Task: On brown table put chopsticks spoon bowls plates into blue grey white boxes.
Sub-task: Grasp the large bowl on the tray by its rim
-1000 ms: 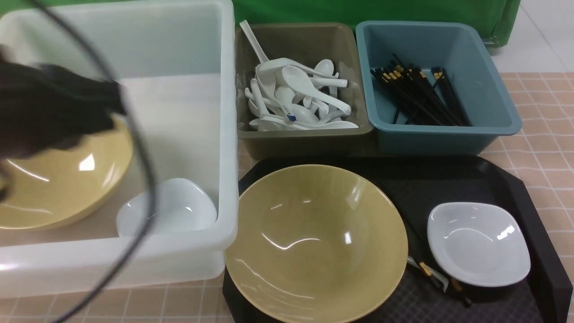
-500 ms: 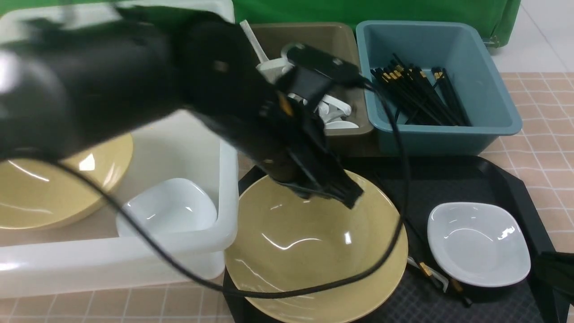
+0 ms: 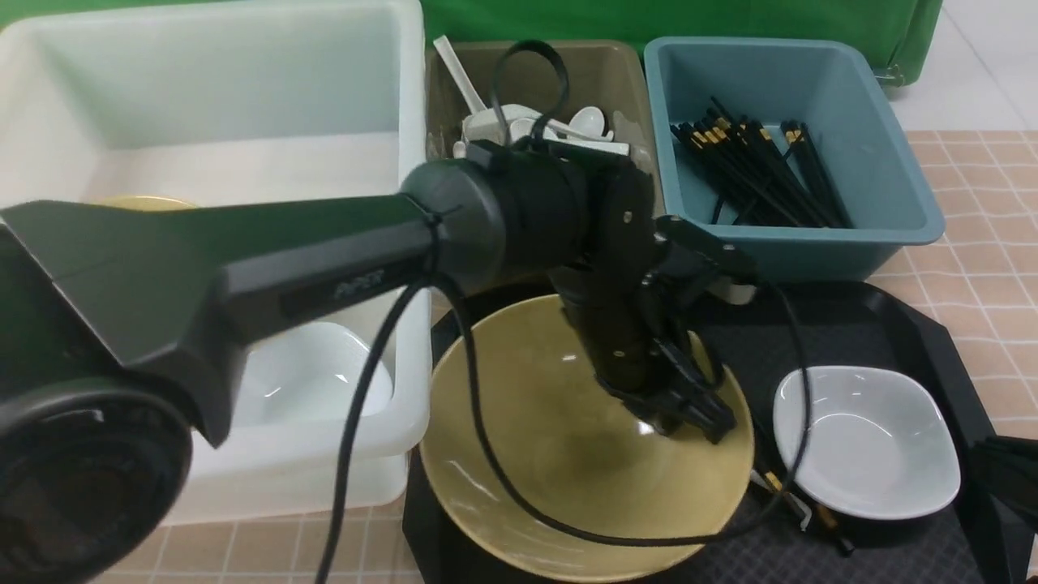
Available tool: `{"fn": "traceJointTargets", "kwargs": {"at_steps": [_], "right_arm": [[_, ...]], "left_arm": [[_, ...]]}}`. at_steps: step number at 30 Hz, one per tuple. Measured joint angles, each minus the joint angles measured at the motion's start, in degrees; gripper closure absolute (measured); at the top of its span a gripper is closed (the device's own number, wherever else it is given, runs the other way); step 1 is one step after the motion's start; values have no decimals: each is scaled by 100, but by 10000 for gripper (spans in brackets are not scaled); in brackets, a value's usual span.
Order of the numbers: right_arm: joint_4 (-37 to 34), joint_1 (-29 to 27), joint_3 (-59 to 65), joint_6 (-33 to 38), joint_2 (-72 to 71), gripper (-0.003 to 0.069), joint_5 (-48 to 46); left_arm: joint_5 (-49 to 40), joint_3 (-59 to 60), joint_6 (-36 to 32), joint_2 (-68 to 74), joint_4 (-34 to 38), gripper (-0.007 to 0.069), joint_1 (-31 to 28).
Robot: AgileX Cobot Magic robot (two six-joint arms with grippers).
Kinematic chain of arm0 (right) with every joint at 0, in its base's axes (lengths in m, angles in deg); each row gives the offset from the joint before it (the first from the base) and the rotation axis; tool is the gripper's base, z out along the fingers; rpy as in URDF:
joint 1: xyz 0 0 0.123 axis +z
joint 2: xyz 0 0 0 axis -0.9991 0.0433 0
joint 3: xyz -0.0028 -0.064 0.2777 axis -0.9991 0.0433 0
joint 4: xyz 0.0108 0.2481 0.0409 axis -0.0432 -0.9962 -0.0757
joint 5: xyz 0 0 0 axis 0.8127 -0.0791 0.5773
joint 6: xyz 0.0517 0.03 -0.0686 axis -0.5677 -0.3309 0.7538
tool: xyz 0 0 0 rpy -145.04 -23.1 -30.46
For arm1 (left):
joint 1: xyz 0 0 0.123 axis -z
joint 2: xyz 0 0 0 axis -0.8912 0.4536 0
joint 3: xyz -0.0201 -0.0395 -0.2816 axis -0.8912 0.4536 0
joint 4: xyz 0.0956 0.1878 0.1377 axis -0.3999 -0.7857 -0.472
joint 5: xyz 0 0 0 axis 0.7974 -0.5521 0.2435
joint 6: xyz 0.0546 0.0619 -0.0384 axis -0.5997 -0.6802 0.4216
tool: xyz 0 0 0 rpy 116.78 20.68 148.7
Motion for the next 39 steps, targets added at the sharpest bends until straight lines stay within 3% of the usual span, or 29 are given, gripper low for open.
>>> {"fn": "traceJointTargets", "kwargs": {"at_steps": [2,6,11,14,16,17,20,24,28,31,36,39], "right_arm": [[0,0,0,0,0,562,19],[-2,0,0,0,0,560,25],[-2,0,0,-5,0,559,25],[-2,0,0,-5,0,559,25],[-7,0,0,-5,0,559,25],[-7,0,0,-5,0,559,25],[-7,0,0,-5,0,559,25],[-7,0,0,-5,0,559,25],[-7,0,0,-5,0,559,25],[-7,0,0,-5,0,559,25],[-7,0,0,-5,0,559,29],[-7,0,0,-5,0,559,29]], "left_arm": [[181,-216,-368,0,436,620,150],[-5,-564,-388,0,649,619,218],[-1095,-1180,416,-95,-543,565,10],[-1522,-1275,869,-178,-1528,463,-174],[-1763,-1287,1197,-187,-2218,331,-393],[-1763,-1287,1215,-187,-2247,331,-407],[-1827,-1287,1450,-89,-2464,193,-623],[-1849,-1287,1556,160,-2400,125,-815],[-1859,-1287,1556,513,-2082,135,-899],[-1872,-1289,1550,671,-1873,190,-899],[-2150,-1351,1334,591,-1702,423,-899],[-2193,-1351,1311,417,-1623,480,-899]]}}
